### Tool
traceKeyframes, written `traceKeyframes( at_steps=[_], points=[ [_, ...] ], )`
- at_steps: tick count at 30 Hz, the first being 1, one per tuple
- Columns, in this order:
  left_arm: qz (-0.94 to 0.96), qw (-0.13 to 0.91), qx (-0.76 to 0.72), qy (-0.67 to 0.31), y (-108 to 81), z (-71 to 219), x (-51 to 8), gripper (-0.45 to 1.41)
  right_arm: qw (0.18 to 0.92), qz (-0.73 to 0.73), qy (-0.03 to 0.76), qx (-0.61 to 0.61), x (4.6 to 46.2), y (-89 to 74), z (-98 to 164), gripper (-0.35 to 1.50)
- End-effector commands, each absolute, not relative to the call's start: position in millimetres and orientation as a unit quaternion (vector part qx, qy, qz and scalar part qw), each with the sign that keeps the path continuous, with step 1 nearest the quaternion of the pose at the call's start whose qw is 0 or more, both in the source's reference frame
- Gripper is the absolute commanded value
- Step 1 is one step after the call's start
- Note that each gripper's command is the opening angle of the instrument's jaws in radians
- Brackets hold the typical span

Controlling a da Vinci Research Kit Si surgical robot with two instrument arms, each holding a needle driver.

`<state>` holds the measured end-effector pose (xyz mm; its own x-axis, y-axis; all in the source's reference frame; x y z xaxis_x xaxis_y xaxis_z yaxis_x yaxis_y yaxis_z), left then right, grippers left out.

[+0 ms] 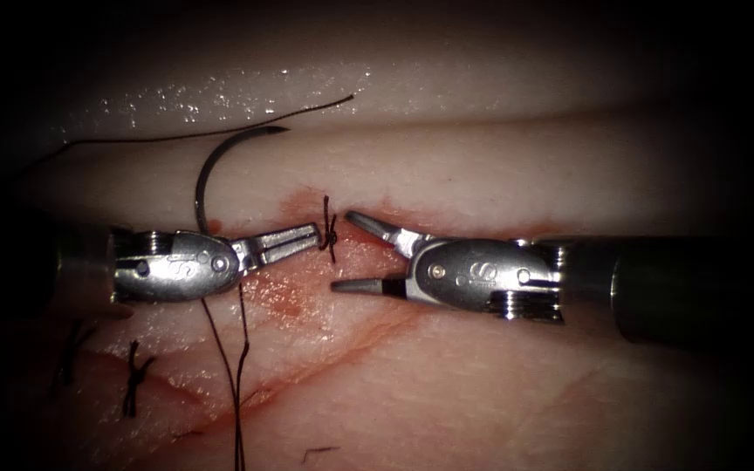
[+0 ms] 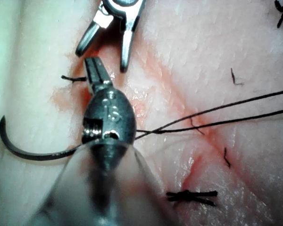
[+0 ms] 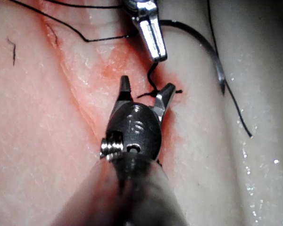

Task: Wound Closure

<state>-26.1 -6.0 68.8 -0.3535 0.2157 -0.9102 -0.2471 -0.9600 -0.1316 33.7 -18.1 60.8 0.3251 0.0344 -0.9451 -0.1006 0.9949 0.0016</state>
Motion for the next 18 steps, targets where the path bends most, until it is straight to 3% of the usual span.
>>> traceKeyframes(
  at_steps=[1, 7, 18],
  points=[
    [0.822, 0.14, -0.552, 0.014, -6.1, 69.4, -26.7, -0.45, 0.813, 0.039, 0.58, -0.034, 35.2, -17.9, 61.1, 1.15],
    [0.822, 0.139, -0.553, 0.013, -6.4, 69.1, -26.8, -0.45, 0.813, 0.039, 0.579, -0.055, 37.3, -17.3, 61.5, 1.13],
    [0.82, 0.139, -0.555, 0.009, -6.8, 68.1, -27.1, -0.45, 0.808, 0.041, 0.582, -0.077, 40.7, -17.3, 62.8, 1.26]
  ],
)
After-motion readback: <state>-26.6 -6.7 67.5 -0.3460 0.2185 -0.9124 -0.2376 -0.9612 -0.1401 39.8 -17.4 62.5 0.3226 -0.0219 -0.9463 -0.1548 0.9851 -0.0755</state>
